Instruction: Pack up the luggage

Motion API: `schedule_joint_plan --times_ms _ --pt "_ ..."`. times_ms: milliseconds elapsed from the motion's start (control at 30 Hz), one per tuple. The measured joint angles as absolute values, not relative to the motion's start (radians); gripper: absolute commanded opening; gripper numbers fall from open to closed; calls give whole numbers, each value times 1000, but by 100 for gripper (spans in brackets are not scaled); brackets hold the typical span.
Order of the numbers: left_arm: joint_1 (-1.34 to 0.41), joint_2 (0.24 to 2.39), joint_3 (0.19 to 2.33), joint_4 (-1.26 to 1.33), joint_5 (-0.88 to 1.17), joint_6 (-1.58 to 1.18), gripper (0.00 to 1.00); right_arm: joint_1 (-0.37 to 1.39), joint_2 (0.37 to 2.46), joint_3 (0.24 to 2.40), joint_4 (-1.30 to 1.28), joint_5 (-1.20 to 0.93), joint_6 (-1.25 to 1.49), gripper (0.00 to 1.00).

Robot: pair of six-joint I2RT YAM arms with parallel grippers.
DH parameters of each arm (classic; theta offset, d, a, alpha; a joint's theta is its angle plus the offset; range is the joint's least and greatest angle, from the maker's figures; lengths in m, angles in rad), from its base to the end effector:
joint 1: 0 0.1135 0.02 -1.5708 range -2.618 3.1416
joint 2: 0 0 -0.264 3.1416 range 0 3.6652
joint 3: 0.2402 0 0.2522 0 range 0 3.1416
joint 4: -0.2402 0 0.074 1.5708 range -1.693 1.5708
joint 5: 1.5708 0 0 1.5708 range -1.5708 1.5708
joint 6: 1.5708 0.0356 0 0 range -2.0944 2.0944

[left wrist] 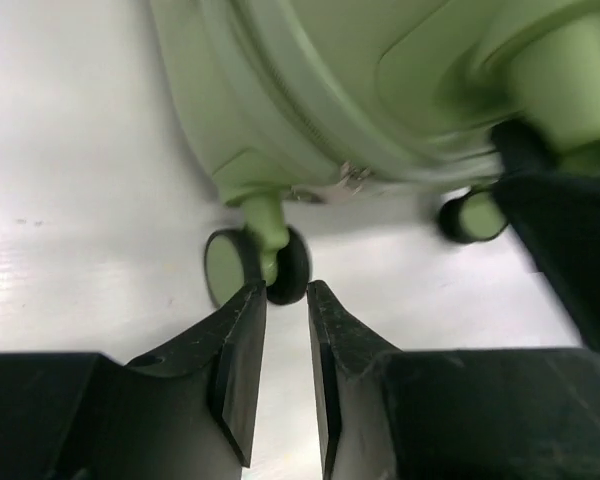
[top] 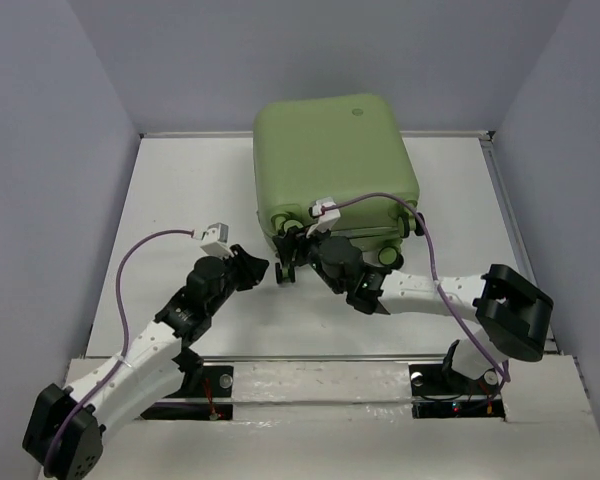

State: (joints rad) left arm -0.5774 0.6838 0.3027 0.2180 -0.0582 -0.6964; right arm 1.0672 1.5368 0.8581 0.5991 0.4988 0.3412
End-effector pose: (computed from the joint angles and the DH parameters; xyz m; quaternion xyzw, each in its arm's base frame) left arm 0.1462 -0.0928 0.2271 -0.0641 0.7596 -0.3669 0.5332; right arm 0.1811 0.2933 0.2619 -0.0963 0.7250 0.2874 0.6184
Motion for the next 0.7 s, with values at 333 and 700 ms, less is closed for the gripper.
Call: schedule_joint_plan --times_ms 333,700 --pt "-677 935 340 439 -91 -583 37 1060 1536 913 495 466 319 7" --pt "-705 1124 400 519 -221 -528 40 1061 1537 921 478 429 315 7"
